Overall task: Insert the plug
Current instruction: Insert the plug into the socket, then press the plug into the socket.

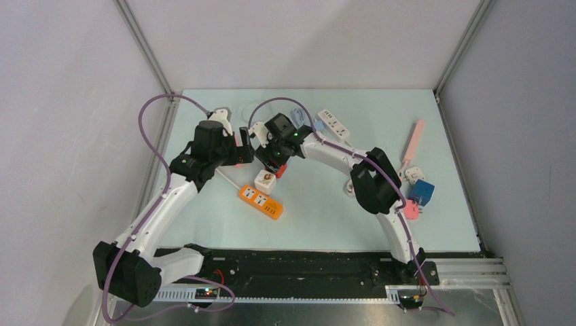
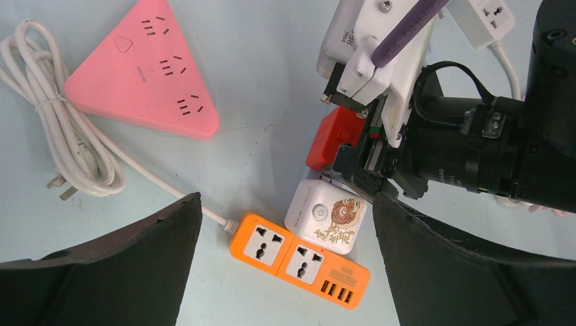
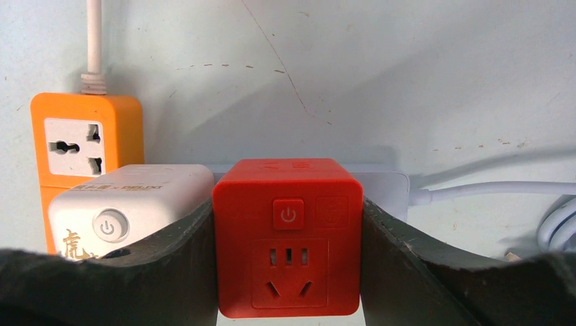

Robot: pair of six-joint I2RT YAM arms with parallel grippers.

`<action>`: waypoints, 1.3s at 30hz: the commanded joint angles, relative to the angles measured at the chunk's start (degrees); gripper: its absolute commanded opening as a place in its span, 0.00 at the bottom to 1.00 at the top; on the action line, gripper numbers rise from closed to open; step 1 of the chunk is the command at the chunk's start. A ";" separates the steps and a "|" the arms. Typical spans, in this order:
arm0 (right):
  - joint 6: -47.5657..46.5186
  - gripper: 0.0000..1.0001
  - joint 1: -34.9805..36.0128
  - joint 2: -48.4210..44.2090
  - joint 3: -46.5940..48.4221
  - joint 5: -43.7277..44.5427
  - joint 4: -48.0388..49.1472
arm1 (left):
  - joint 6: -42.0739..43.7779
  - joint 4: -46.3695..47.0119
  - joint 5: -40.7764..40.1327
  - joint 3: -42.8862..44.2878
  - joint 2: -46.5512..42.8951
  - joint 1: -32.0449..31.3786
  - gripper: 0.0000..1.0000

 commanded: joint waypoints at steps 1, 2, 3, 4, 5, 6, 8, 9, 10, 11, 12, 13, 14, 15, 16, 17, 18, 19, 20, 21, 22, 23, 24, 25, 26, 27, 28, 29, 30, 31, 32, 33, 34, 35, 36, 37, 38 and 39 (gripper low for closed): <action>0.74 0.00 0.48 4.00 -3.15 -0.19 -6.44 | -0.47 1.36 -0.95 1.70 -1.73 0.77 0.98; 1.06 0.07 0.39 3.86 -2.91 -0.11 -6.51 | -0.38 1.32 -0.97 1.86 -1.67 0.78 0.98; 1.32 0.12 0.30 3.40 -2.38 -0.10 -6.42 | -0.29 1.32 -0.92 1.99 -1.61 0.90 0.98; 1.89 0.21 0.06 2.99 -2.18 -0.22 -6.14 | -0.29 1.28 -0.87 2.26 -1.62 0.93 0.98; 2.22 0.26 0.01 1.84 -2.03 -0.15 -5.10 | -0.29 1.28 -0.84 2.41 -1.63 1.09 0.98; 3.08 0.34 -0.28 0.55 -1.91 0.12 -4.47 | -0.25 1.29 -0.78 2.72 -1.69 1.17 0.98; 4.16 0.45 -0.61 -1.15 -1.35 0.10 -3.17 | -0.36 1.25 -0.55 3.12 -1.62 1.29 0.98; 4.60 0.48 -0.77 -1.62 -0.54 -0.12 -2.95 | -0.37 1.30 -0.47 3.23 -1.64 1.30 0.98; 4.76 0.52 -1.04 -2.36 -0.12 -0.56 -2.91 | -0.33 1.23 -0.34 3.49 -1.64 1.31 0.98; 4.92 0.55 -1.26 -2.75 0.77 -0.91 -3.02 | -0.36 1.30 -0.28 3.73 -1.49 1.36 0.98; 4.96 0.57 -1.45 -3.31 1.46 -0.98 -3.08 | -0.31 1.24 -0.24 3.89 -1.39 1.39 0.98; 4.93 0.60 -1.63 -3.57 1.85 -1.02 -3.35 | -0.25 1.25 -0.18 3.97 -1.23 1.44 0.98; 4.97 0.64 -1.72 -4.06 2.45 -1.13 -3.46 | -0.35 1.24 0.02 4.05 -1.18 1.52 0.98; 4.89 0.75 -1.89 -4.30 2.66 -1.27 -3.66 | -0.41 1.21 0.14 4.05 -1.02 1.51 0.98; 4.86 0.81 -1.94 -4.70 3.27 -1.83 -3.95 | -0.50 1.19 0.36 4.05 -0.85 1.63 0.98; 4.90 0.90 -2.08 -4.93 3.55 -2.06 -4.12 | -0.52 1.18 0.90 4.09 -0.48 1.69 0.98; 5.04 0.92 -2.21 -5.26 4.02 -2.56 -4.35 | -0.50 1.18 1.14 4.08 -0.27 1.80 0.98; 5.30 0.94 -2.37 -5.47 4.23 -2.86 -4.45 | -0.53 1.18 1.36 3.99 -0.03 1.82 0.98; 5.37 0.94 -2.44 -5.90 4.56 -3.37 -4.63 | -0.50 1.18 1.41 3.98 0.08 1.88 0.98; 5.60 0.95 -2.60 -6.25 4.72 -3.48 -4.77 | -0.53 1.20 1.34 3.92 0.39 1.95 0.98; 5.66 0.95 -2.64 -6.36 5.04 -3.58 -5.15 | -0.53 1.19 1.32 3.90 0.51 2.05 0.98; 5.76 0.94 -2.78 -6.63 5.18 -3.62 -5.38 | -0.50 1.20 1.23 3.88 0.63 2.03 0.98; 5.78 0.94 -2.82 -6.73 5.50 -3.65 -5.94 | -0.43 1.19 1.22 3.92 0.81 2.20 0.98; 5.84 0.91 -2.92 -6.87 5.63 -3.83 -6.26 | -0.19 1.18 1.27 3.95 0.94 2.20 0.98; 5.81 0.89 -2.93 -6.94 5.88 -4.11 -6.86 | -0.15 1.18 1.28 4.00 1.15 2.37 0.98; 5.80 0.86 -3.01 -7.03 6.04 -4.83 -7.24 | 0.01 1.18 1.33 4.01 1.25 2.55 0.98; 5.80 0.84 -3.02 -7.06 6.27 -5.23 -7.90 | 0.08 1.18 1.35 3.99 1.49 2.59 0.98; 5.84 0.80 -3.03 -7.09 6.39 -6.29 -8.20 | 0.10 1.25 1.44 3.97 1.64 2.73 0.98; 5.66 0.78 -3.04 -7.09 6.43 -6.84 -8.71 | 0.17 1.21 1.50 4.01 1.99 2.77 0.98; 5.68 0.76 -2.99 -6.90 6.41 -7.55 -8.96 | 0.20 1.19 1.58 4.02 2.10 2.87 0.98; 5.70 0.75 -2.89 -6.78 6.44 -7.64 -9.36 | 0.22 1.18 1.61 3.99 2.37 2.88 0.98; 5.62 0.74 -2.83 -6.40 6.43 -7.60 -9.73 | 0.19 1.20 1.63 3.86 2.47 2.92 0.98; 5.58 0.74 -2.77 -6.22 6.45 -7.45 -9.86 | 0.17 1.24 1.68 3.78 2.61 2.95 0.98; 5.56 0.73 -2.68 -5.84 6.39 -6.76 -9.93 | 0.18 1.24 1.72 3.72 2.68 3.02 0.98; 5.52 0.73 -2.53 -5.63 6.38 -6.32 -9.98 | 0.21 1.21 1.73 3.66 2.73 3.05 0.98; 5.48 0.73 -2.52 -5.30 6.40 -5.47 -9.99 | 0.21 1.19 1.77 3.56 2.74 3.18 0.98; 5.50 0.72 -2.42 -5.00 6.34 -4.71 -9.86 | 0.27 1.18 1.92 3.50 2.79 3.26 0.98; 5.56 0.72 -2.42 -4.82 6.30 -4.46 -9.72 | 0.31 1.18 2.04 3.45 2.77 3.43 0.98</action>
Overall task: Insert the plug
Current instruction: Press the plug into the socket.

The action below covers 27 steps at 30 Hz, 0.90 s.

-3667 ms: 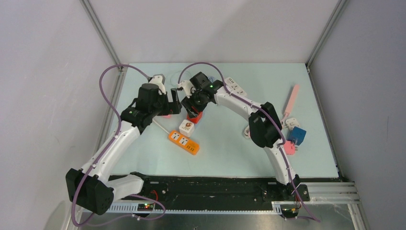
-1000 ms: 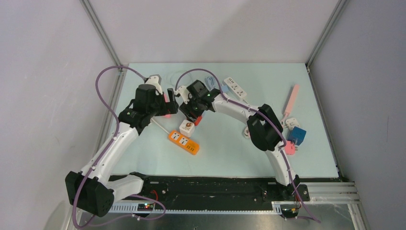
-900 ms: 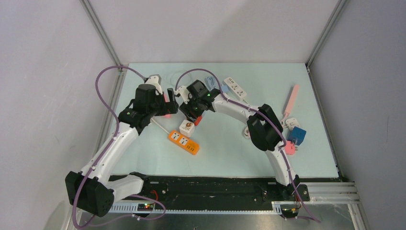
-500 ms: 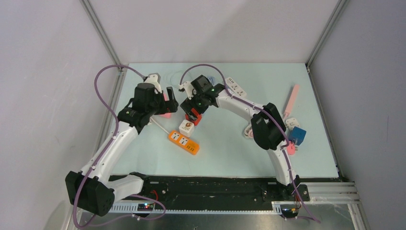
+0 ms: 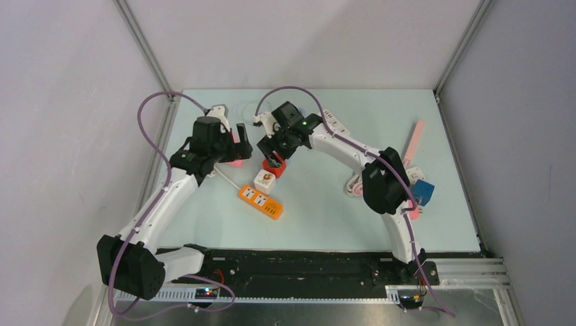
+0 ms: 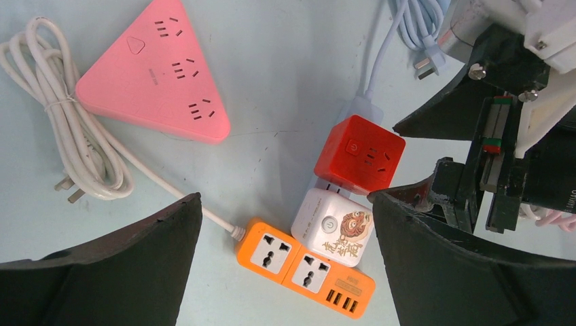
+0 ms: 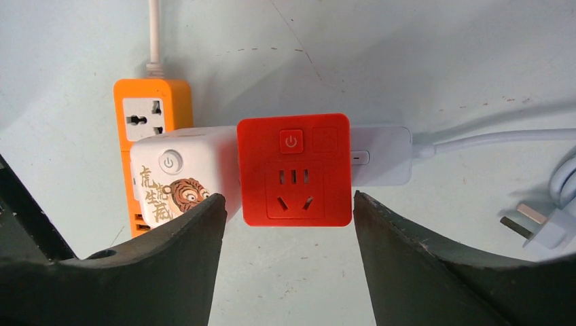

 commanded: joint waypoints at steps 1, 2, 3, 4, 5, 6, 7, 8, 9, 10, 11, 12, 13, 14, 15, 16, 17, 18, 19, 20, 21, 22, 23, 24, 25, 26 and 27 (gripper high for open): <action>0.34 0.71 0.31 -0.50 1.99 1.69 -0.57 | 0.34 1.18 1.13 1.84 -0.09 0.89 0.98; 0.36 0.70 0.33 -0.37 2.01 1.76 -0.43 | 0.35 1.15 1.18 1.83 -0.10 1.10 0.98; 0.55 0.69 0.35 -0.12 2.04 1.82 -0.39 | 0.39 1.17 1.33 1.64 -0.12 1.19 0.98; 0.59 0.69 0.35 0.00 2.06 1.79 -0.41 | 0.47 1.18 1.41 1.64 -0.13 1.35 0.98; 0.78 0.69 0.35 0.26 2.11 1.58 -0.34 | 0.60 1.18 1.45 1.46 -0.14 1.45 0.98; 0.94 0.69 0.38 0.41 2.15 1.49 -0.22 | 0.65 1.15 1.52 1.38 -0.07 1.59 0.98; 0.97 0.69 0.41 0.74 2.07 1.31 -0.20 | 0.73 1.14 1.67 1.27 -0.02 1.66 0.98; 1.05 0.69 0.48 0.95 2.07 1.27 -0.05 | 0.85 1.17 1.76 1.23 0.02 1.82 0.98; 1.11 0.69 0.50 1.29 2.07 1.28 -0.03 | 0.98 1.13 1.82 1.21 0.12 1.95 0.98; 1.26 0.69 0.55 1.49 2.11 1.25 0.06 | 1.06 1.12 1.84 1.12 0.21 2.01 0.98; 1.30 0.67 0.58 1.80 2.10 1.19 0.07 | 1.12 1.12 1.84 1.07 0.21 2.15 0.98; 1.44 0.65 0.61 2.03 2.09 1.12 0.06 | 1.17 1.12 1.80 0.96 0.21 2.24 0.98; 1.52 0.62 0.61 2.04 1.74 1.07 -0.02 | 1.21 1.16 1.82 0.81 0.26 2.43 0.98; 1.63 0.60 0.57 2.07 1.42 1.06 -0.10 | 1.26 1.14 1.82 0.79 0.18 2.56 0.98; 1.75 0.56 0.55 2.01 0.48 1.09 0.13 | 1.24 1.12 1.83 0.59 0.11 2.70 0.98; 2.06 0.53 0.60 1.71 -0.18 1.16 0.32 | 1.23 1.12 1.84 0.46 0.06 2.78 0.98; 2.23 0.50 0.61 1.48 -1.92 1.16 1.00 | 1.12 1.16 2.59 0.25 0.09 2.89 0.98; 2.58 0.48 0.62 0.90 -2.96 1.03 1.38 | 1.04 1.19 4.16 0.11 0.34 2.88 0.98; 2.75 0.45 0.62 0.59 -4.94 0.95 2.34 | 0.98 1.24 5.20 -0.02 0.67 2.89 0.98; 3.21 0.44 0.57 -0.03 -6.01 0.78 2.84 | 1.06 1.23 8.55 0.06 1.91 2.92 0.98; 3.57 0.42 0.55 -0.35 -7.84 0.61 3.67 | 1.21 1.26 10.30 0.45 2.86 2.95 1.00; 3.69 0.40 0.60 -0.79 -8.64 0.19 4.03 | 1.08 1.24 13.45 0.61 4.85 2.95 0.97; 4.08 0.39 0.61 -0.91 -10.06 0.14 4.48 | 0.20 1.26 14.72 0.79 6.56 2.95 0.95; 4.34 0.37 0.62 -1.02 -10.59 -0.01 4.61 | -0.34 1.42 16.49 0.86 7.52 2.91 0.94; 4.68 0.36 0.62 -1.02 -11.51 -0.05 4.64 | -1.38 1.53 17.21 1.16 9.38 2.94 0.92; 4.82 0.34 0.62 -1.03 -11.88 0.00 4.65 | -1.95 1.55 18.43 1.50 10.20 2.95 0.90; 5.16 0.34 0.62 -1.07 -12.78 0.04 4.85 | -2.21 1.59 18.88 1.66 11.74 2.89 0.88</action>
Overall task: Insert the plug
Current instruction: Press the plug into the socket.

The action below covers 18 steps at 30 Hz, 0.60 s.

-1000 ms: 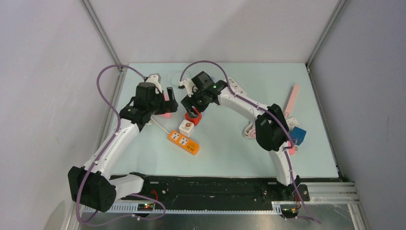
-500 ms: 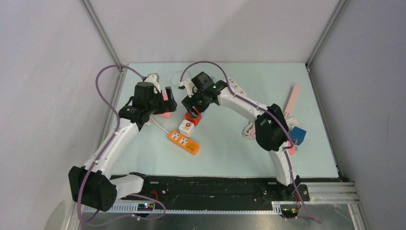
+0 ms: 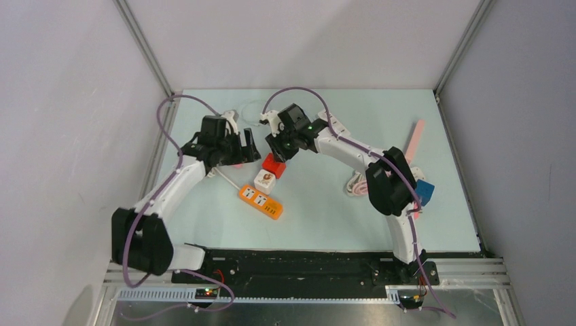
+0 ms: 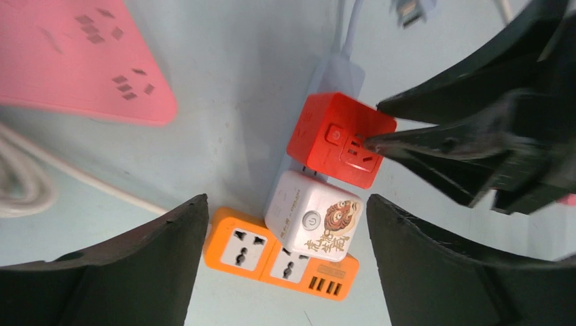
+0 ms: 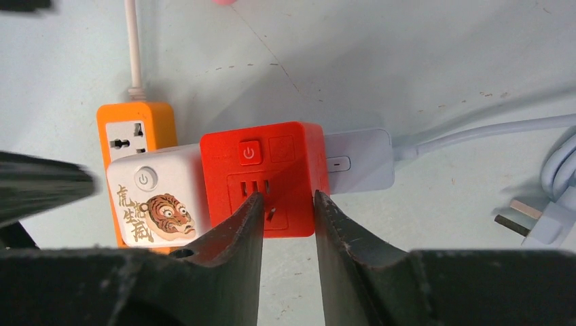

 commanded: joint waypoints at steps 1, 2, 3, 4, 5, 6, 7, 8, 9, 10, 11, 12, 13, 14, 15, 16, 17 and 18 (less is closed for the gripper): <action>1.56 0.33 1.23 1.32 -5.86 -1.35 -3.84 | -2.49 1.15 7.92 2.00 5.25 0.32 0.87; 1.80 0.32 1.22 1.19 -6.33 -1.38 -3.36 | -2.60 1.35 8.74 2.13 6.56 0.35 0.86; 2.00 0.32 1.25 1.16 -7.10 -1.40 -3.21 | -2.86 1.79 9.12 2.57 7.13 0.35 0.85; 2.30 0.32 1.16 1.20 -7.39 -1.40 -2.92 | -2.96 2.03 9.77 2.77 8.24 0.31 0.84; 2.51 0.31 1.04 1.23 -7.81 -1.56 -2.81 | -3.10 2.42 10.15 3.37 8.76 0.30 0.84; 3.02 0.31 0.91 1.24 -7.92 -1.61 -2.51 | -3.12 2.65 11.24 3.69 9.94 0.33 0.83; 3.31 0.31 0.78 1.24 -7.96 -1.81 -2.30 | -3.34 2.97 11.68 4.22 10.45 0.24 0.82; 3.86 0.31 0.58 1.24 -7.82 -1.87 -2.03 | -3.55 3.23 12.17 4.47 11.38 0.25 0.81; 4.66 0.30 0.46 1.24 -7.30 -1.54 -1.88 | -4.06 3.65 12.32 4.92 12.29 0.26 0.81; 5.14 0.31 0.39 1.35 -6.88 -1.18 -1.98 | -4.31 4.01 12.70 5.12 12.72 0.26 0.79; 5.52 0.32 0.35 1.34 -5.77 -0.85 -2.19 | -4.78 4.19 12.98 5.50 13.07 0.27 0.79; 7.31 0.33 0.23 1.25 -5.23 0.31 -2.14 | -4.93 4.50 13.20 5.64 13.63 0.27 0.77; 9.50 0.35 0.22 1.16 -3.93 1.12 -2.30 | -5.15 4.57 13.19 5.80 14.04 0.33 0.76; 10.68 0.38 0.18 0.72 -3.39 2.83 -2.24 | -5.20 4.84 13.22 5.83 14.12 0.34 0.76; 13.02 0.46 0.10 0.36 -2.94 3.35 -1.20 | -5.29 4.96 13.26 5.85 14.21 0.35 0.75; 14.20 0.53 0.07 -0.89 -3.51 3.80 -0.24 | -5.31 5.11 13.26 5.86 14.21 0.31 0.75; 16.58 0.56 0.05 -2.45 -4.24 3.97 2.79 | -5.28 5.14 13.27 5.79 14.20 0.34 0.75; 17.69 0.59 0.05 -3.29 -5.68 4.46 4.48 | -5.24 5.29 13.22 5.71 14.25 0.35 0.75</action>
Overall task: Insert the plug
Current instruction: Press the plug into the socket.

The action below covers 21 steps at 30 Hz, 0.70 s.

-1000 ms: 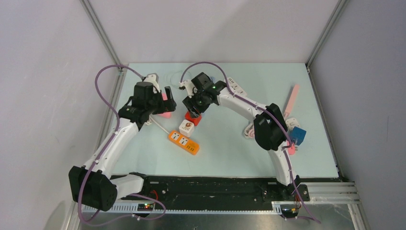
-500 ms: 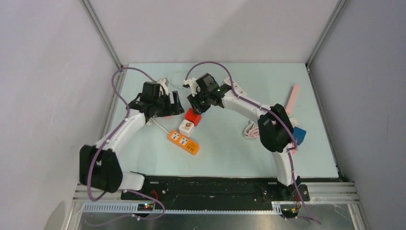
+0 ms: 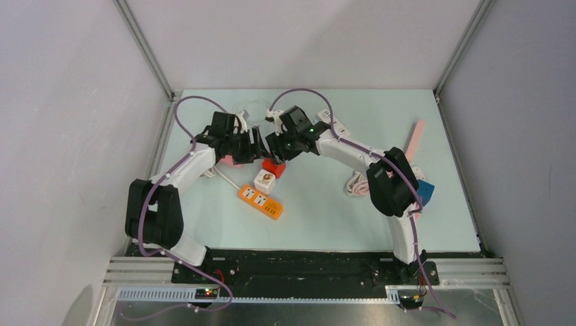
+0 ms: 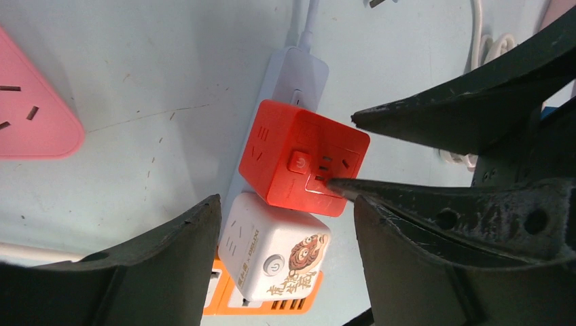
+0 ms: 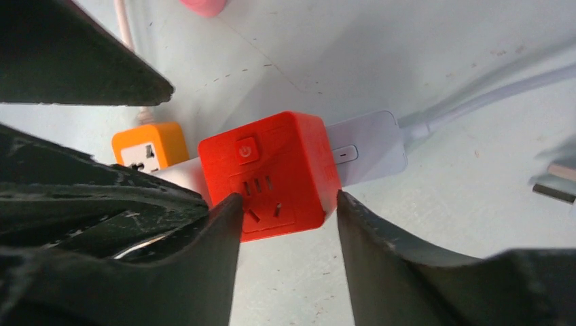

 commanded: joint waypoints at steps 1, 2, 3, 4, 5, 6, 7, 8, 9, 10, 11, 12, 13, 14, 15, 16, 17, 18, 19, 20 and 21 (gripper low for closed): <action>9.66 0.61 0.57 -3.11 -2.57 3.14 3.81 | -0.94 2.19 1.30 1.70 0.18 0.35 0.75; 10.64 0.71 0.52 -3.77 -3.50 3.24 5.21 | -1.03 2.26 1.09 1.59 0.05 0.35 0.75; 12.25 0.83 0.45 -4.82 -3.80 3.24 7.23 | -1.10 2.26 0.33 1.48 -0.32 0.35 0.75; 12.98 0.95 0.42 -5.24 -4.11 3.39 8.02 | -1.15 2.37 -0.18 1.18 -0.60 0.35 0.75; 14.42 0.97 0.29 -6.00 -4.15 3.62 9.03 | -1.16 2.44 -1.33 1.06 -1.23 0.35 0.75; 14.95 0.99 0.17 -6.36 -4.25 4.08 9.63 | -1.21 2.59 -1.94 0.79 -1.67 0.33 0.75; 15.85 0.99 0.03 -7.05 -4.35 4.32 9.79 | -1.24 2.60 -3.05 0.64 -2.51 0.34 0.75; 16.19 0.99 -0.10 -7.37 -4.43 4.72 9.71 | -1.14 2.67 -3.45 0.42 -2.88 0.31 0.75; 16.82 0.99 -0.37 -8.09 -4.48 4.86 9.57 | -1.16 2.68 -4.11 0.33 -3.56 0.33 0.76; 17.18 0.99 -0.72 -8.42 -4.53 4.72 9.00 | -1.19 2.78 -4.34 0.26 -4.06 0.35 0.76; 17.25 0.99 -0.91 -9.34 -4.67 4.38 8.90 | -1.27 2.85 -4.32 0.20 -4.14 0.40 0.76; 17.55 0.99 -1.32 -10.06 -5.08 2.91 8.79 | -1.44 2.95 -4.04 0.22 -4.11 0.36 0.76; 17.88 0.99 -1.56 -10.85 -5.62 1.82 8.84 | -1.52 3.07 -3.86 0.27 -3.95 0.32 0.76; 19.73 0.97 -1.90 -11.29 -5.87 1.91 8.77 | -1.74 3.19 -3.11 0.42 -3.38 0.34 0.76; 21.03 0.92 -2.20 -11.97 -6.17 2.25 8.61 | -1.91 3.21 -2.74 0.55 -2.97 0.39 0.76; 23.74 0.88 -2.85 -12.10 -6.15 2.22 7.97 | -2.07 3.22 -1.84 0.90 -2.02 0.41 0.76; 25.24 0.78 -3.25 -11.83 -5.82 1.47 7.47 | -2.45 3.22 -1.22 1.14 -1.45 0.38 0.76; 27.61 0.72 -3.90 -10.87 -5.49 1.12 6.10 | -2.64 3.22 0.32 1.82 -0.06 0.38 0.77; 28.22 0.60 -4.08 -10.29 -4.36 0.42 5.30 | -2.97 3.24 1.00 2.13 0.63 0.37 0.77; 28.69 0.57 -3.98 -8.98 -3.66 0.78 3.01 | -3.17 3.28 1.71 2.57 1.78 0.36 0.77; 28.72 0.53 -3.77 -8.42 -2.36 2.18 1.78 | -3.32 3.32 1.87 2.72 2.21 0.36 0.77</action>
